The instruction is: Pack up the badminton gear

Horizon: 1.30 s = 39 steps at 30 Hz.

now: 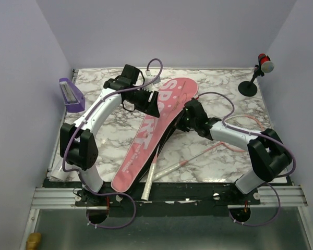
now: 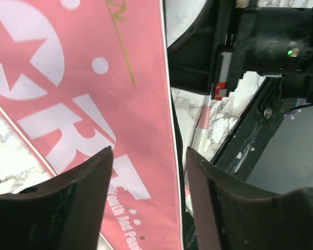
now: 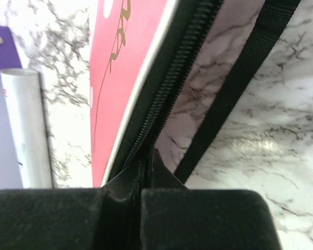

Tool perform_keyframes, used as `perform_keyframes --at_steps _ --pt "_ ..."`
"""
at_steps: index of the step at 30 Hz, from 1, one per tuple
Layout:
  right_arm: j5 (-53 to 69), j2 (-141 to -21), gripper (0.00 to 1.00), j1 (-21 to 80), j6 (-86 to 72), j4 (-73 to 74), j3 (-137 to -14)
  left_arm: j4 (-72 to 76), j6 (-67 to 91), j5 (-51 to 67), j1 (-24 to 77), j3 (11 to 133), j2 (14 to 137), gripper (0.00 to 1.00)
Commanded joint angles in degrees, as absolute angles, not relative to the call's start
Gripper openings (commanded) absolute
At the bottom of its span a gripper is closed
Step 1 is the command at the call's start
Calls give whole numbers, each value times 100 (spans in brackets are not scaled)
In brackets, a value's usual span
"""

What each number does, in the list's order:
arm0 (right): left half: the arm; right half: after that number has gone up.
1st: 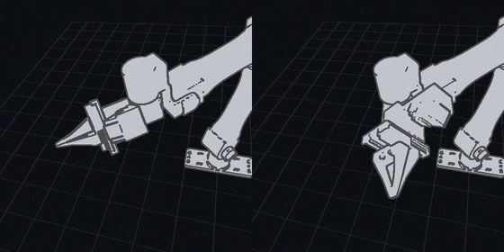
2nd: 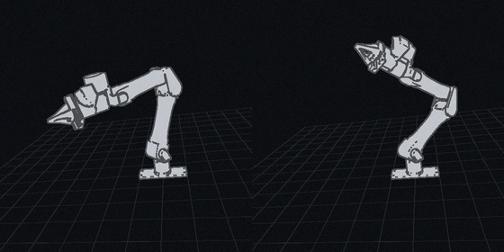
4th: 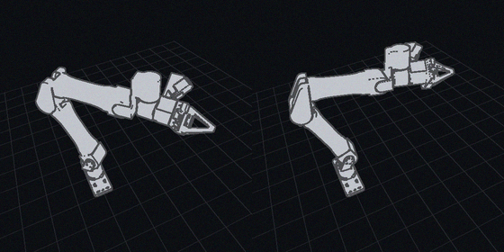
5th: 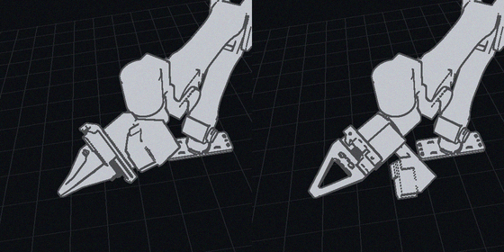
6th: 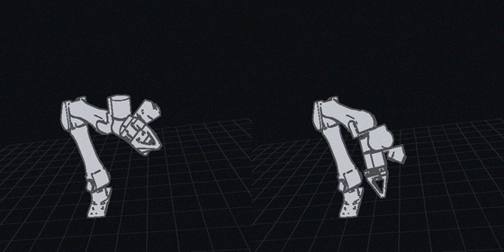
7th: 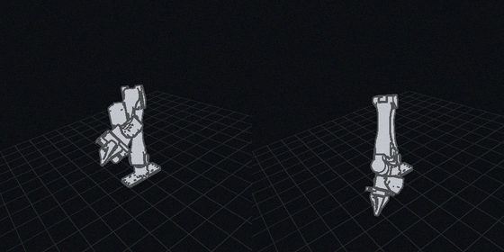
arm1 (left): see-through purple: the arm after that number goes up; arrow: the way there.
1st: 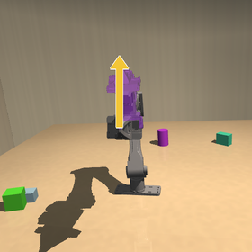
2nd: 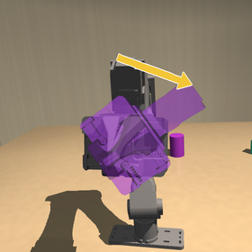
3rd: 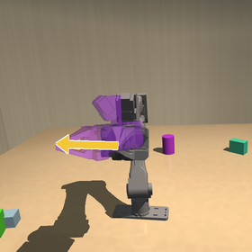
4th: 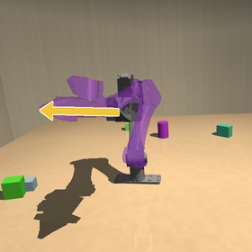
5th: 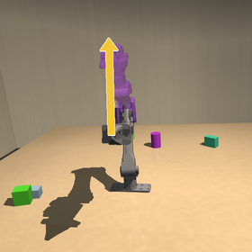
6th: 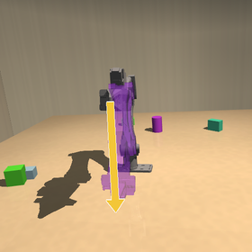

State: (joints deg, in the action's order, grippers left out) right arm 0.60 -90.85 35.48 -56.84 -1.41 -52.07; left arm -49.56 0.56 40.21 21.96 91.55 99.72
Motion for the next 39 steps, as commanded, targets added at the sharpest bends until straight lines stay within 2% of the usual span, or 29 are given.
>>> perform_keyframes --at_steps 1,8,24,27,34,39 --pt "18 -9018 1 3752 -5397 483 -5527 -4536 -175 3815 2653 9027 9528 71" --pt "18 -8842 1 3806 -5212 1124 -6327 -4378 -702 3394 3348 8536 9159 74" --pt "-44 -8710 1 3814 -5221 1230 -6574 -3726 -1090 2022 3366 7734 8455 69" --pt "-44 -8736 1 3814 -5229 1257 -6583 -3858 -1081 2249 3375 7831 8411 67" --pt "-44 -8789 1 3814 -5221 1248 -6574 -4543 -1072 3884 3358 8139 8244 62" --pt "132 -8789 1 3814 -5247 1204 -6548 -4448 -1037 3544 3349 7964 8086 66"
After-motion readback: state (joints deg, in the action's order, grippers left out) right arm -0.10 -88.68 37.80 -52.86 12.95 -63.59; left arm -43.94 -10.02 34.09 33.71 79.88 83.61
